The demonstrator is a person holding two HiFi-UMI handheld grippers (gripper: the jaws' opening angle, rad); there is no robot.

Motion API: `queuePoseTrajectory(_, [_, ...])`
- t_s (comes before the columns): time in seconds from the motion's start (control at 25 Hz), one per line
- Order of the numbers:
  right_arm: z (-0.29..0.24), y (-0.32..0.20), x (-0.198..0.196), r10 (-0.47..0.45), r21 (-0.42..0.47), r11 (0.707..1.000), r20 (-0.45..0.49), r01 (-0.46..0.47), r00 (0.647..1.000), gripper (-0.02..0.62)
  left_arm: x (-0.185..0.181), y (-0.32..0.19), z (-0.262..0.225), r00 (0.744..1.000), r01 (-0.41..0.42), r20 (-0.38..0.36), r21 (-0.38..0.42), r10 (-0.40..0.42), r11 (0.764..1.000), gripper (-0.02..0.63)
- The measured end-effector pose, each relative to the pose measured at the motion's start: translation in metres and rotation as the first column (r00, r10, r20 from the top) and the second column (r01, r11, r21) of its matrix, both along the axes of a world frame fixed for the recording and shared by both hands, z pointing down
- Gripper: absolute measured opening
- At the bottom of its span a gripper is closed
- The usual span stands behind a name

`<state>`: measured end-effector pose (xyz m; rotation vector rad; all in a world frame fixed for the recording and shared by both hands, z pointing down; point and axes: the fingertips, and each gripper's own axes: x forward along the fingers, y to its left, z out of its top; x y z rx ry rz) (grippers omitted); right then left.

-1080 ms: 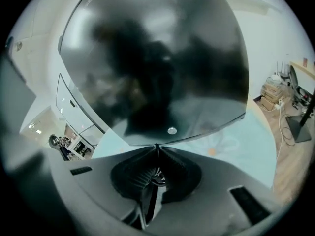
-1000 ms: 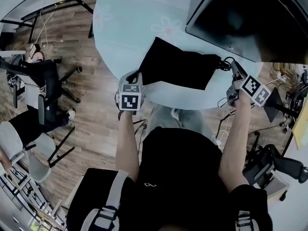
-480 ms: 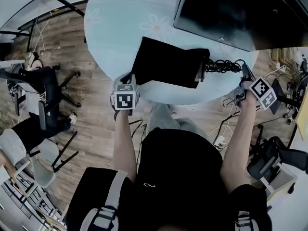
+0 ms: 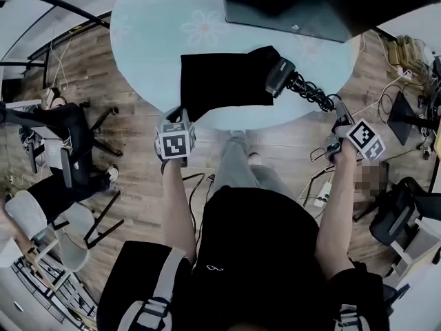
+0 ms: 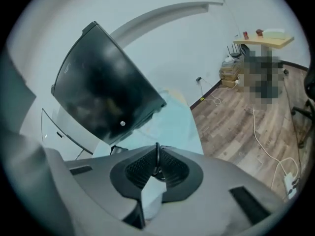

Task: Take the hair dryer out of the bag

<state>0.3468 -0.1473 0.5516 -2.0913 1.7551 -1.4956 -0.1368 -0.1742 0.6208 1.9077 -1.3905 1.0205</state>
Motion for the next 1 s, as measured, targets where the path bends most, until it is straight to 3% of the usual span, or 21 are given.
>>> queuePoseTrajectory(0.24, [0.024,0.06,-0.053,-0.091,-0.043,0.995,0.075,0.095,0.993,0.029,0.009,0.02,-0.018,0.998,0.058,0.025,0.081,-0.06,0.995,0.022])
queuePoseTrajectory(0.48, [0.042,0.095,-0.13,-0.154,-0.066,0.982,0.24,0.174,0.959,0.029,0.022,0.018,-0.056,0.997,0.072,-0.001,0.218,-0.074,0.973,0.08])
queuePoseTrajectory(0.72, [0.043,0.089,-0.19,-0.206,-0.054,0.969,0.357,0.24,0.911,0.029,0.047,0.012,-0.088,0.999,0.051,-0.022,0.284,-0.047,0.958,0.08])
queuePoseTrajectory(1.0, [0.045,0.054,-0.208,-0.209,-0.06,0.967,0.361,0.246,0.909,0.034,0.074,-0.008,-0.123,0.996,0.035,-0.085,0.373,-0.003,0.927,0.08])
